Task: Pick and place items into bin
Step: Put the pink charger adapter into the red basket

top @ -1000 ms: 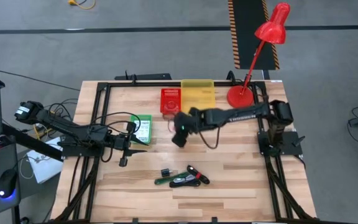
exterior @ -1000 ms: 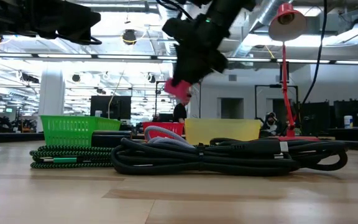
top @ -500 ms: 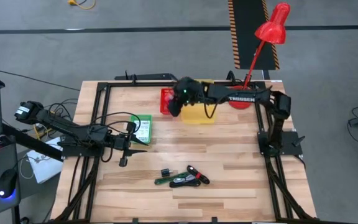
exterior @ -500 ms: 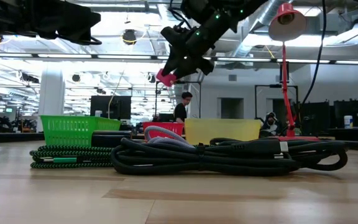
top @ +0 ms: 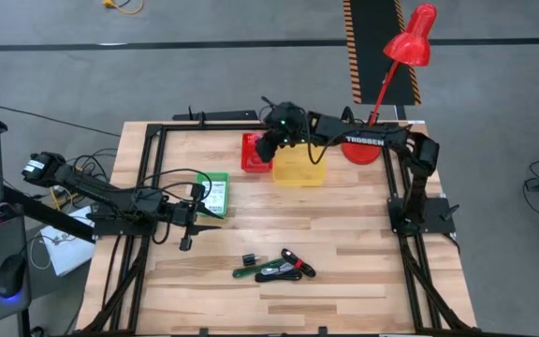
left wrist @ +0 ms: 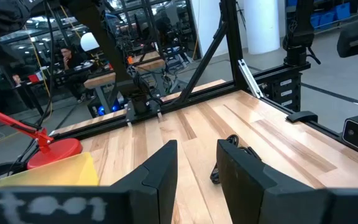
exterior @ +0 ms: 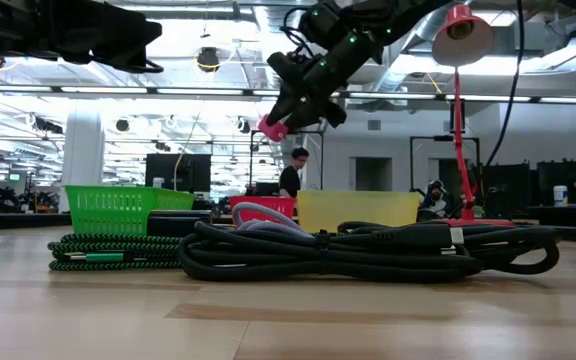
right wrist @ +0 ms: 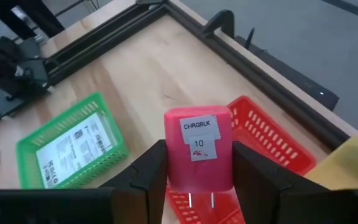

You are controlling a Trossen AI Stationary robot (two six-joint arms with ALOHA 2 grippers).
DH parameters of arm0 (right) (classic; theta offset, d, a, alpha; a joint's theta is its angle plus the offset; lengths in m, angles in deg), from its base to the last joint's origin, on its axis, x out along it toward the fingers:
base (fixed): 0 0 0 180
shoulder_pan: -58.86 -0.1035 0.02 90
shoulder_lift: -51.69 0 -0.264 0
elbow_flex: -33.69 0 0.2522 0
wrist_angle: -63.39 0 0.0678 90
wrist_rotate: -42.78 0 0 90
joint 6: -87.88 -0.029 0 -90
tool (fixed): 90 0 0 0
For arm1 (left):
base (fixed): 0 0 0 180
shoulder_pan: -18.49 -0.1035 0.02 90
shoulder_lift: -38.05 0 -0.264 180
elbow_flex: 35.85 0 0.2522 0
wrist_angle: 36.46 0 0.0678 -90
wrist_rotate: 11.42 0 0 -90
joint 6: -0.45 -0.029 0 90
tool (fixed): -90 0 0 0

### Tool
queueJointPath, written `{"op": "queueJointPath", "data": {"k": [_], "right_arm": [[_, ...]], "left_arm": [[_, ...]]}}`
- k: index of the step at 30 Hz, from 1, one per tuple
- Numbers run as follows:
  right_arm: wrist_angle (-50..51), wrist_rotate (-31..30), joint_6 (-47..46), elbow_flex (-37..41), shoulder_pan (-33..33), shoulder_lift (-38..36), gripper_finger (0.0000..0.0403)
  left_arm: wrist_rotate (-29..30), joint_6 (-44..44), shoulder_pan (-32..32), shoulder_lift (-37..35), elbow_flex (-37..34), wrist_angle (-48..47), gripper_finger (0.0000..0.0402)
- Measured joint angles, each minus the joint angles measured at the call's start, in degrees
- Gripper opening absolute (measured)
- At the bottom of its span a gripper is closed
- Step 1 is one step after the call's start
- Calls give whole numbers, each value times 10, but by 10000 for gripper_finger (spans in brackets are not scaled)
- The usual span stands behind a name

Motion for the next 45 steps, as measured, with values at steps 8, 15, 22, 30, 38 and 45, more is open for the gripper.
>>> {"op": "queueJointPath", "data": {"k": [8,15,22,30,38,45], "right_arm": [[-17,-48,9,21,-33,0,139],[-69,-101,9,55,-51,1,142],[-129,-173,9,80,-66,1,143],[-223,-199,-17,146,-76,1,144],[-252,-212,-32,177,-74,0,143],[-252,-211,-24,179,-76,0,145]], "left_arm": [[0,0,0,0,0,0,103],[0,0,0,0,0,0,103],[0,0,0,0,0,0,103],[0,0,0,0,0,-2,103],[0,0,0,0,0,-6,103],[0,0,0,0,0,-7,103]]}}
